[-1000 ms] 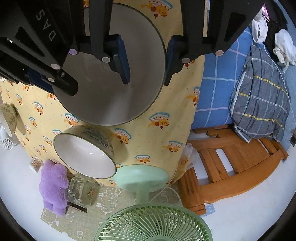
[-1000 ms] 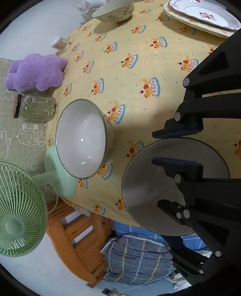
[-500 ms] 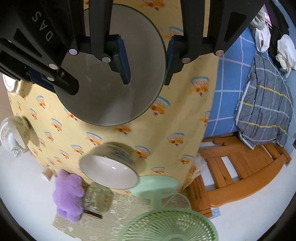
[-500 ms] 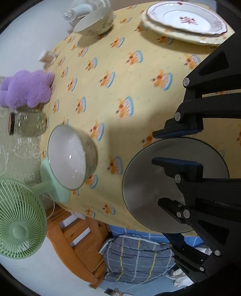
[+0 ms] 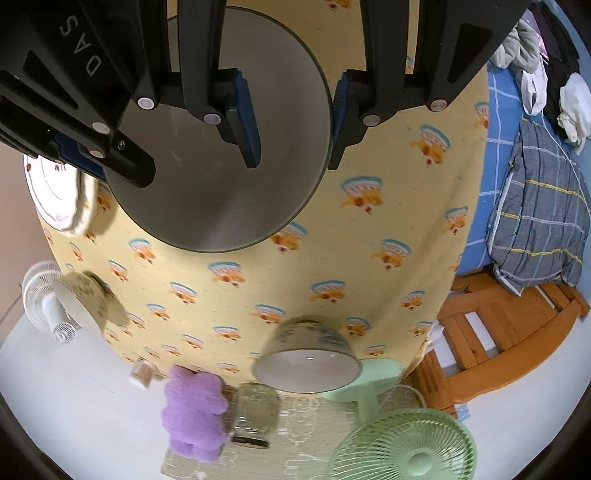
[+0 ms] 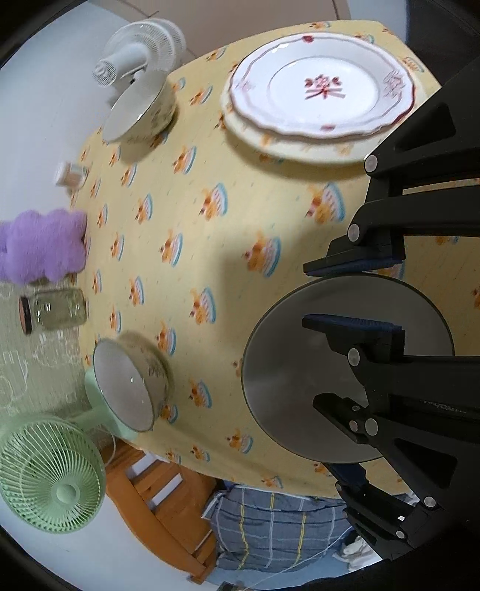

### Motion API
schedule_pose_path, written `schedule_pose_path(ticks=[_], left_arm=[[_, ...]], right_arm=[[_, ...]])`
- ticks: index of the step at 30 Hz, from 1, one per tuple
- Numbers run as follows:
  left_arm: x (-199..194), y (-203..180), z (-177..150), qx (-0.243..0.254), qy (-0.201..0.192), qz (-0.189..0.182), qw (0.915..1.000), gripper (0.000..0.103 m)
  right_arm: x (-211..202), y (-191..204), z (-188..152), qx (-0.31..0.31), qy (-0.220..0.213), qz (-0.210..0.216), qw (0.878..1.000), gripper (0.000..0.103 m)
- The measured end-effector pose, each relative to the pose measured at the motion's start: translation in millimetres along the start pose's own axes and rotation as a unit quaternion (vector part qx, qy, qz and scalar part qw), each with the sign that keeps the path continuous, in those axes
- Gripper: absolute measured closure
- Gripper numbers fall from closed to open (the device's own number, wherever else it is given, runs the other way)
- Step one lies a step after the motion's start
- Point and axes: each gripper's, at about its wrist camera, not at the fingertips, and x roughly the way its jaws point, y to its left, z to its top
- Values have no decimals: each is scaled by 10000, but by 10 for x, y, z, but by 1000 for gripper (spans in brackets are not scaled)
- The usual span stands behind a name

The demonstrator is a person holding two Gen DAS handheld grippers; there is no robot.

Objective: Organize plates and bowls

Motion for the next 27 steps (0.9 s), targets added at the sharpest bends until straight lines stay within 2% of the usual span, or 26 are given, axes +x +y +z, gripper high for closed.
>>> schedule_pose_path(ticks=[11,17,19,23,25,27], left_arm=[[22,-493,-192,70,239,-80,9997,69],[129,-657,-247,82,411,-17,9991,69],[111,-705,-248,140,277,87,9995,69],[133,-700,-238,-26,300,195,9994,68],[149,-698,-237,-97,305,249,9992,67],[159,-709,-238,-138,295,235,9992,61]], right_arm=[[-60,-579,-206,218,156,-34,9996,78],[77,-726,-198,114,381,-40,9992,78],[132,-781,-196,111,444,33,9989,78],[138,-780,-160,-85,382,115,9992,76],[134,-752,-146,-232,347,149,9990,76],[130,-740,-137,-326,330,180,9988,76]])
